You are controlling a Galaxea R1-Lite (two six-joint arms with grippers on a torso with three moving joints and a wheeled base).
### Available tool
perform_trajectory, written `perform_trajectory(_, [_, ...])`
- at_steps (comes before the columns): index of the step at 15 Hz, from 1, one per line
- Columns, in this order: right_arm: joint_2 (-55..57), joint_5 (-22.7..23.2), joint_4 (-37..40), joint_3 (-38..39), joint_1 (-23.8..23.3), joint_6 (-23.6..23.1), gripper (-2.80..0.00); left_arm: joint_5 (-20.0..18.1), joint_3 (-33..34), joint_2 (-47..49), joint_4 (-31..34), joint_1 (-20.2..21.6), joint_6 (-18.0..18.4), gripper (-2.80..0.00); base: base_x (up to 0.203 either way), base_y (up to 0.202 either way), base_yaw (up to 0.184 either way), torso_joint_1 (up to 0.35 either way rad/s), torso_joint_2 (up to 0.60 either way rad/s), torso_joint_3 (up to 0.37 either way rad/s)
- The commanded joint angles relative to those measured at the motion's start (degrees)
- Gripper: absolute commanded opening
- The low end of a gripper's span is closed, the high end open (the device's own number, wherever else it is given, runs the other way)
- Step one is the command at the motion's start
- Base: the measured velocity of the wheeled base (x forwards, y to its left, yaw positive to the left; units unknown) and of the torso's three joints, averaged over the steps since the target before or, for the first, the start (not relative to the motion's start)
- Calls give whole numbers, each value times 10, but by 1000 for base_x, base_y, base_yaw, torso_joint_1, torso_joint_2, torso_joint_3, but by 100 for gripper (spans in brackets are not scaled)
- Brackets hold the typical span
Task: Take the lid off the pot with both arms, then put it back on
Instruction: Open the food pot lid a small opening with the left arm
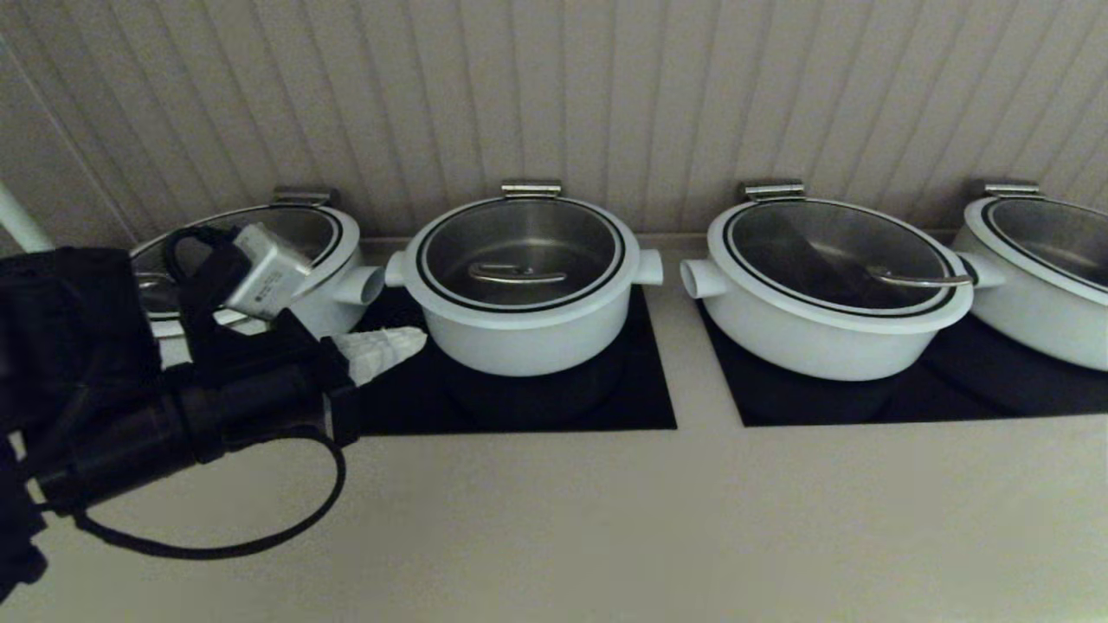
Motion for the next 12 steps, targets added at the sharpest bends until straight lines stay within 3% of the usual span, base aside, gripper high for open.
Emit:
perform_trajectory(1, [0, 0, 0, 0, 0, 0, -280, -1, -6, 54, -17, -14, 0, -280, 0, 0, 0, 0, 0, 0])
perform_trajectory(12, [0, -1, 0, 0, 0, 2, -280, 1, -106, 152, -18, -50, 4, -280, 0, 0, 0, 0, 0, 0])
